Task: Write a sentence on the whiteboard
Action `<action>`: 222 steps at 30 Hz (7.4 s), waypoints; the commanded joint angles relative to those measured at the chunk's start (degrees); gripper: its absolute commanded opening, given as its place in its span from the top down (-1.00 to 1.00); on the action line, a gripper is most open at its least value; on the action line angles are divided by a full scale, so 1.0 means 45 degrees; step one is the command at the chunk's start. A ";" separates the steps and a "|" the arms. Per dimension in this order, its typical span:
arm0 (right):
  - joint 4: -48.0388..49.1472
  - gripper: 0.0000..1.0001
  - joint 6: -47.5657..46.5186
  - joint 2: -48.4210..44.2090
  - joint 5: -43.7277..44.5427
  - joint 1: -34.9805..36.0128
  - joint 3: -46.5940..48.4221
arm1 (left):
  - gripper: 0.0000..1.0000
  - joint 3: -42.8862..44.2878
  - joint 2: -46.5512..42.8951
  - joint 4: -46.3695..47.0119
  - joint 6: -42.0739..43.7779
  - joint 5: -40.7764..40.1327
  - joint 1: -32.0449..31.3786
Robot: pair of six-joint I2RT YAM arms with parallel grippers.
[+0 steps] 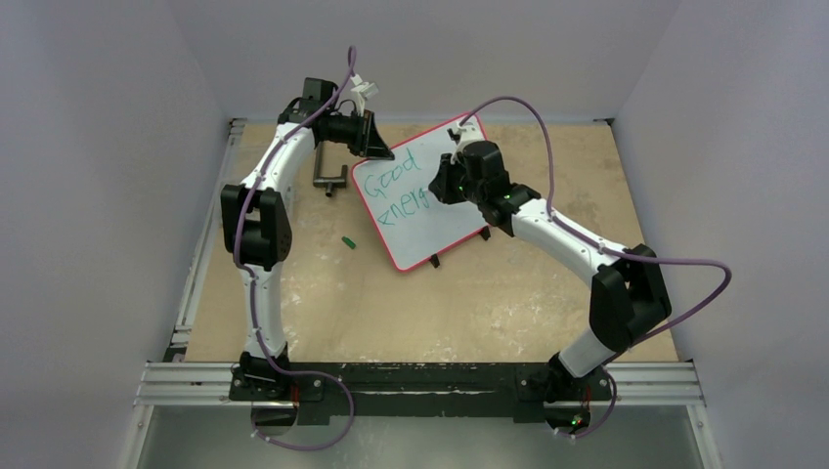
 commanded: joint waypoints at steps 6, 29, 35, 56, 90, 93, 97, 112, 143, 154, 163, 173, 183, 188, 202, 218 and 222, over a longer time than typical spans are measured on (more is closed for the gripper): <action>0.0207 1.00 -0.0354 -0.0100 0.0193 -0.0405 0.0926 | 1.00 -0.0033 -0.0826 0.0257 0.0873 0.0258 -0.0104; 0.0390 1.00 -0.0257 0.0902 0.0376 -0.0605 0.1093 | 1.00 -0.0027 -0.0835 0.0314 0.0828 0.0324 -0.0097; 0.0449 1.00 -0.0215 0.0821 0.0406 -0.0610 0.0526 | 1.00 -0.0025 -0.0830 0.0304 0.0822 0.0315 -0.0101; -0.0005 1.00 -0.0208 0.0322 0.1242 -0.0609 -0.0174 | 1.00 -0.0041 -0.0853 0.0297 0.0833 0.0320 -0.0102; -0.0573 1.00 -0.0220 0.0260 0.0256 -0.0829 -0.0427 | 1.00 -0.0066 -0.0858 0.0267 0.0853 0.0286 -0.0101; -0.0584 1.00 -0.0168 0.0063 0.0051 -0.0829 -0.0856 | 1.00 -0.0063 -0.0856 0.0284 0.0856 0.0281 -0.0101; -0.0530 1.00 -0.0039 -0.0123 -0.0286 -0.0813 -0.1287 | 1.00 -0.0074 -0.0871 0.0279 0.0855 0.0275 -0.0102; -0.0521 1.00 0.0100 0.0132 -0.0811 -0.0790 0.0209 | 1.00 -0.0065 -0.0839 0.0293 0.0866 0.0267 -0.0102; 0.0001 1.00 -0.0051 0.0637 0.0158 -0.2840 0.2420 | 1.00 -0.0090 -0.0852 0.0340 0.0837 0.0296 -0.0102; 0.0090 1.00 0.0119 0.1862 -0.0616 -0.2860 0.3173 | 1.00 -0.0084 -0.0833 0.0392 0.0802 0.0325 -0.0099; -0.0146 1.00 0.0140 0.2298 -0.0730 -0.2859 0.3130 | 1.00 -0.0096 -0.0828 0.0403 0.0781 0.0315 -0.0119; -0.0096 1.00 -0.0018 0.2128 -0.1426 -0.2767 0.2173 | 1.00 -0.0084 -0.0832 0.0411 0.0779 0.0325 -0.0121; -0.0313 1.00 -0.0114 0.1382 -0.1319 -0.2549 0.0676 | 1.00 -0.0093 -0.0835 0.0396 0.0782 0.0306 -0.0119; -0.0484 1.00 -0.0071 0.0777 -0.1229 -0.2510 -0.0130 | 1.00 -0.0084 -0.0833 0.0403 0.0777 0.0306 -0.0121; -0.0496 1.00 0.0070 -0.0158 -0.1522 -0.1994 -0.1369 | 1.00 -0.0104 -0.0850 0.0401 0.0781 0.0306 -0.0119; -0.0511 1.00 -0.0021 -0.0445 -0.1157 -0.1841 0.1101 | 1.00 -0.0123 -0.0883 0.0384 0.0797 0.0306 -0.0122; -0.0449 1.00 0.0165 -0.0065 -0.1180 -0.1845 0.1420 | 1.00 -0.0129 -0.0911 0.0391 0.0803 0.0320 -0.0122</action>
